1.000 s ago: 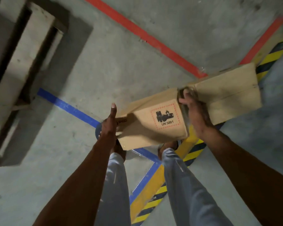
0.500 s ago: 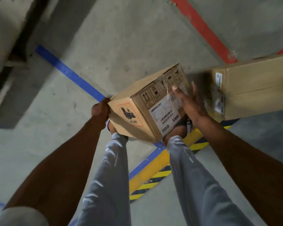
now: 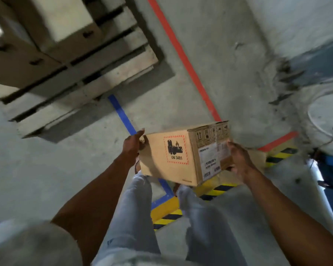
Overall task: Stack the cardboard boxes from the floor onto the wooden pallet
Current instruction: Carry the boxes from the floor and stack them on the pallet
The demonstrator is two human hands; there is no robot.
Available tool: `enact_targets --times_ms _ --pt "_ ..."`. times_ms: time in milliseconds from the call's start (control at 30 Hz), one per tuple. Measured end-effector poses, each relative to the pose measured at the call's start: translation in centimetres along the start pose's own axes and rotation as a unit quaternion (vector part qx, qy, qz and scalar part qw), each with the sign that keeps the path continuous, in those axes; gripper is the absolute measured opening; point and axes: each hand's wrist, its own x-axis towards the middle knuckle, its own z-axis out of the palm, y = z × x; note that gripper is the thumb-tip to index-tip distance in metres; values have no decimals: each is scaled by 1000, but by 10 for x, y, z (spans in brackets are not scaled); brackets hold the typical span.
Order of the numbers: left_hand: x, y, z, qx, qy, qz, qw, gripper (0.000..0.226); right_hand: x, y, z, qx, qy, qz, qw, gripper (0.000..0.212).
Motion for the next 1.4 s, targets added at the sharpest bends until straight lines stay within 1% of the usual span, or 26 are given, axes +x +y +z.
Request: enact_targets --times_ms 100,200,233,300,367,400,467,533,600,667,767,867,933,967,1067,1133,1167,1200,1233,1267,1300,1333,1367,1400 --pt "-79 59 -40 -46 -14 29 998 41 -79 -80 -6 -2 -5 -59 998 39" --pt "-123 110 -75 -76 -17 52 996 44 -124 -151 0 17 -26 -117 993 26" --pt "-135 126 -85 -87 -10 62 994 42 -134 -171 6 26 -45 -132 990 28" --pt "-146 152 -99 -99 20 80 992 41 -142 -205 18 53 -83 -148 984 40" --pt "-148 177 -105 -122 53 83 988 45 -140 -240 32 71 -118 -161 977 50" --pt "-148 189 -104 -135 74 80 985 45 -134 -259 39 83 -133 -160 975 52" --pt "-152 212 -99 -150 110 79 979 35 -115 -295 51 77 -164 -155 971 53" --pt "-160 239 -90 -173 139 85 971 33 -99 -334 62 43 -195 -166 966 51" --pt "-163 260 -82 -204 167 71 962 33 -93 -372 69 6 -213 -176 961 49" --pt "-173 279 -76 -243 166 61 954 31 -95 -417 76 -36 -238 -192 951 46" --pt "-169 294 -75 -321 162 51 932 29 -96 -486 99 -113 -262 -236 929 48" --pt "-150 311 -83 -390 168 50 904 35 -105 -542 139 -180 -296 -268 899 48" --pt "-134 328 -92 -419 169 48 891 44 -111 -574 174 -230 -295 -271 887 43" --pt "-128 338 -98 -436 159 42 885 45 -111 -587 193 -258 -286 -261 885 45" --pt "-113 368 -121 -493 119 32 861 38 -119 -622 244 -336 -277 -233 870 61" --pt "-102 386 -144 -522 130 38 842 44 -129 -653 284 -366 -289 -219 857 79" --pt "-95 394 -155 -538 142 41 830 44 -133 -669 303 -390 -294 -205 848 89" --pt "-91 404 -165 -552 152 49 818 37 -136 -685 323 -415 -297 -194 838 95" --pt "-89 416 -175 -562 157 63 810 23 -140 -700 341 -436 -301 -188 827 101" --pt "-86 427 -182 -574 168 76 798 14 -142 -715 358 -447 -299 -185 823 107" --pt "-81 436 -187 -591 180 85 782 16 -141 -729 376 -460 -293 -178 819 115" --pt "-72 446 -193 -605 187 93 768 27 -139 -743 395 -469 -292 -165 817 122" --pt "-61 454 -198 -615 193 91 759 51 -132 -758 416 -477 -292 -154 815 125" --pt "-48 461 -202 -616 201 83 757 76 -125 -770 437 -492 -288 -140 809 123"
